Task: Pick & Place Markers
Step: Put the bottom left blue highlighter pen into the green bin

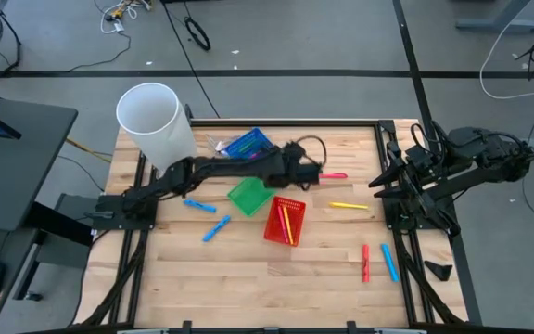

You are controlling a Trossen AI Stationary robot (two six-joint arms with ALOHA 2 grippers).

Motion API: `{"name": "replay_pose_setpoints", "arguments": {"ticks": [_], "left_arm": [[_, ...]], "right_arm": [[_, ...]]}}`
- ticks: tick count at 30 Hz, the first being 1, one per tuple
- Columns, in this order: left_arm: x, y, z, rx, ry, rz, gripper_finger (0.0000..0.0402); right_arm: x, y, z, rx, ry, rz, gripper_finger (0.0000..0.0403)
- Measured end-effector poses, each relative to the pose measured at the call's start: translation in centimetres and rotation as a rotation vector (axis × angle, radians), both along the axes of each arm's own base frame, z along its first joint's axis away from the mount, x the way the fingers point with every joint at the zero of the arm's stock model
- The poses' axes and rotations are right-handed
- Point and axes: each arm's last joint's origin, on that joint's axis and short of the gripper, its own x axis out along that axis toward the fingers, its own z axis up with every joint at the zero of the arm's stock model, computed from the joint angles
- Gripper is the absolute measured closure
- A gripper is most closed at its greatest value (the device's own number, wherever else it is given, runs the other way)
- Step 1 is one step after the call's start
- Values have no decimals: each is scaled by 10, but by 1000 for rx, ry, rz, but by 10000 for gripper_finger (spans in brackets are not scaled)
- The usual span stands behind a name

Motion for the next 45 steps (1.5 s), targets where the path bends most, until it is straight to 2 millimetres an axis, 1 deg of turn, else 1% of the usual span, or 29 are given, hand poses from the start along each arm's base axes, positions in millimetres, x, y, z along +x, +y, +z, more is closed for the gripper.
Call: {"name": "replay_pose_setpoints", "arguments": {"ticks": [4,9,13,16,18,22,25,28,32,36,37,40,42,45], "left_arm": [[0,-42,26,-51,-93,-129,202],[-1,-86,47,-87,-138,-335,202],[-4,-116,58,-141,-121,-539,202],[-8,-137,66,-187,-109,-703,202],[-12,-151,75,-200,-127,-797,202],[-20,-172,89,-178,-152,-889,202],[-28,-179,99,-143,-143,-925,202],[-35,-180,109,-117,-142,-961,202],[-39,-180,125,-110,-214,-1063,202],[-52,-182,134,-120,-259,-1138,202],[-58,-180,138,-119,-274,-1144,202],[-78,-177,141,-116,-301,-1151,202],[-92,-172,138,-118,-325,-1149,202],[-122,-163,134,-137,-397,-1121,202]], "right_arm": [[0,0,0,-2,-1,-8,282],[5,0,-1,-16,9,-48,282],[14,2,-1,-12,13,-51,282],[21,4,-1,35,26,-64,282],[26,5,-3,41,46,-68,282],[34,7,-7,55,97,-77,282],[39,9,-12,52,142,-83,282],[44,10,-18,57,205,-94,282],[52,12,-29,68,326,-128,282],[58,13,-39,71,426,-168,282],[59,13,-41,78,449,-178,282],[65,14,-45,88,490,-194,282],[69,16,-47,90,507,-199,282],[76,17,-51,93,533,-208,282]]}}
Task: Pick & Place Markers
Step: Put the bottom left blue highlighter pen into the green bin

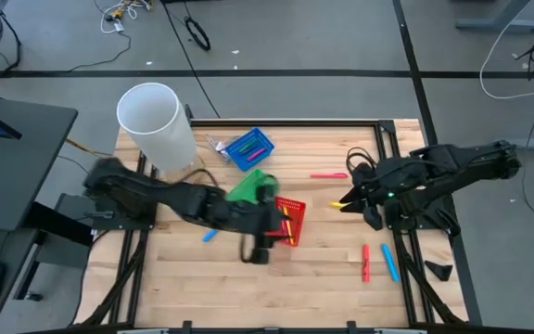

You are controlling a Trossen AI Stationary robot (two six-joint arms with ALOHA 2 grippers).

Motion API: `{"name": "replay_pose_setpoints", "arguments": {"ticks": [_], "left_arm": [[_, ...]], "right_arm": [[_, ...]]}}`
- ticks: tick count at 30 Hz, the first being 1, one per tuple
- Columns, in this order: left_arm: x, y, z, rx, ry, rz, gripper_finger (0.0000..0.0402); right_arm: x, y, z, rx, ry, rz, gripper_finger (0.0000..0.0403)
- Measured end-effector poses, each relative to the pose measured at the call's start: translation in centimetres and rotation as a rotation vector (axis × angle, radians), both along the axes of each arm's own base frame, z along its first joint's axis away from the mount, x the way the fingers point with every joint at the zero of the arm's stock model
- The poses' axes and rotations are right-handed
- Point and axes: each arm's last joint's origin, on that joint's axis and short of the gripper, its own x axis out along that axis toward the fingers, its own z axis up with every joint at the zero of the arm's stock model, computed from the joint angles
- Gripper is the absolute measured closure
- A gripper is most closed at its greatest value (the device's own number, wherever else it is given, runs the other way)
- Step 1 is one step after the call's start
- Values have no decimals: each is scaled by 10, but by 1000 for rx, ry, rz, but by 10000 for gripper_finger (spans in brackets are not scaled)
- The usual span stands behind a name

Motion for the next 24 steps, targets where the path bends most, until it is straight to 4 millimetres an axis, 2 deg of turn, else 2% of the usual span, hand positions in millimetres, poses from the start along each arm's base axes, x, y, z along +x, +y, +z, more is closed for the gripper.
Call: {"name": "replay_pose_setpoints", "arguments": {"ticks": [7,10,15,24], "left_arm": [[-71,26,-28,-163,21,146,202],[-94,32,-34,-254,34,172,202],[-127,35,-48,-298,127,237,202],[-175,36,-88,-343,442,569,202]], "right_arm": [[15,4,-9,-23,54,6,282],[21,5,-13,-29,74,6,282],[31,8,-18,-31,82,6,282],[51,13,-23,-23,52,6,282]]}}
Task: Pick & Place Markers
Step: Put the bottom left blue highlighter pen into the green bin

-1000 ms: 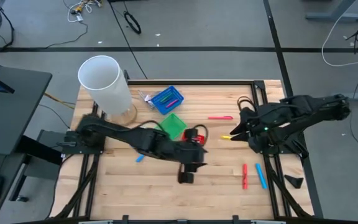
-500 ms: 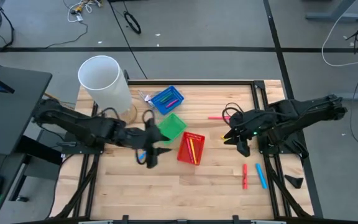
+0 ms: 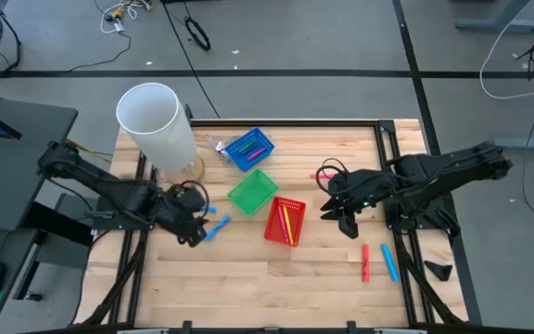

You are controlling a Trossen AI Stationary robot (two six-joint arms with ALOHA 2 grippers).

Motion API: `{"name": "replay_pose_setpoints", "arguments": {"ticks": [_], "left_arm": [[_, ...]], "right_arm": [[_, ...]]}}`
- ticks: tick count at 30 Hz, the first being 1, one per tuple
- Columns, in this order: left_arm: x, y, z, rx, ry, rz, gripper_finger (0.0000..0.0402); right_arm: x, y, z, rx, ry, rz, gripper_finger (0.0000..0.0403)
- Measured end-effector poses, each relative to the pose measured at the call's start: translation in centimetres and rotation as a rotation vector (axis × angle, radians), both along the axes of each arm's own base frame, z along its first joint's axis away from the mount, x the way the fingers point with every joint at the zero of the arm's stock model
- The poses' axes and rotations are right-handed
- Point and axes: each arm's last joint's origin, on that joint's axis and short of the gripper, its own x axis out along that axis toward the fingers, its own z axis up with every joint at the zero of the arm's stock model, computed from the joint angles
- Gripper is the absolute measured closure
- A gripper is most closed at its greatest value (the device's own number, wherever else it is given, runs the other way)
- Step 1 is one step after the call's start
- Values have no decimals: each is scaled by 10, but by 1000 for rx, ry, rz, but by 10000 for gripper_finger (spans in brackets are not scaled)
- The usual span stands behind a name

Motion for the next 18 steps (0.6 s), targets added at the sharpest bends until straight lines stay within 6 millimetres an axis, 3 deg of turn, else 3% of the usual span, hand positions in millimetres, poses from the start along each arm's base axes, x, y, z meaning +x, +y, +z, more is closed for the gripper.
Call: {"name": "replay_pose_setpoints", "arguments": {"ticks": [9,18], "left_arm": [[-11,-7,-17,-182,136,65,204],[20,6,-42,-261,259,151,227]], "right_arm": [[14,4,-1,14,-54,1,282],[14,4,0,16,-60,1,282]]}}
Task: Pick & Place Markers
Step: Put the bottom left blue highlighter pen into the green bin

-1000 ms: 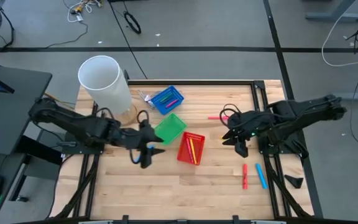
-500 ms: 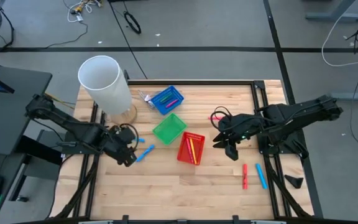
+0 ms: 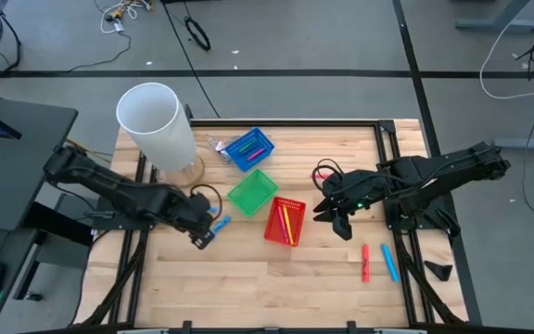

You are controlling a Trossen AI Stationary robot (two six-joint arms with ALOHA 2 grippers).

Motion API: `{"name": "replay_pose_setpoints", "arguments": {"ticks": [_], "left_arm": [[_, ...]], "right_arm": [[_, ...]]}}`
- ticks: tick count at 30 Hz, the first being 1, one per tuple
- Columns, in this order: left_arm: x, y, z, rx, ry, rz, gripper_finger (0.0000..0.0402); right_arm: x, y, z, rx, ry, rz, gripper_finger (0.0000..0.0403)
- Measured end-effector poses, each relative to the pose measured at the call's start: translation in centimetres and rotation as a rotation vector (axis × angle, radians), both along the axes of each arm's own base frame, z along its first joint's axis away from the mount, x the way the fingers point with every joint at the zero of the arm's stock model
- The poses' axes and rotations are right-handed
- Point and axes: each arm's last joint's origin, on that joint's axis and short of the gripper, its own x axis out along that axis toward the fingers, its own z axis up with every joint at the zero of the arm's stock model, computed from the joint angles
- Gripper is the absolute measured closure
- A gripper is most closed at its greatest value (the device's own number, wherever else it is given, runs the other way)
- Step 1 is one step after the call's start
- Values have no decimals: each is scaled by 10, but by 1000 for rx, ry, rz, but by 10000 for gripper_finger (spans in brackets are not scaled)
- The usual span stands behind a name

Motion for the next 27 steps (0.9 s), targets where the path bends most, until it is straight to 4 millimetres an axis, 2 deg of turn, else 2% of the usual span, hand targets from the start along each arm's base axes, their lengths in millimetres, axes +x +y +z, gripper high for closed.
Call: {"name": "replay_pose_setpoints", "arguments": {"ticks": [11,20,27], "left_arm": [[36,8,-31,45,19,66,227],[52,10,-61,83,111,63,227],[64,7,-79,90,106,44,227]], "right_arm": [[-1,1,0,-4,1,78,282],[-1,2,0,-16,-3,100,282],[-1,2,0,-10,-2,107,282]]}}
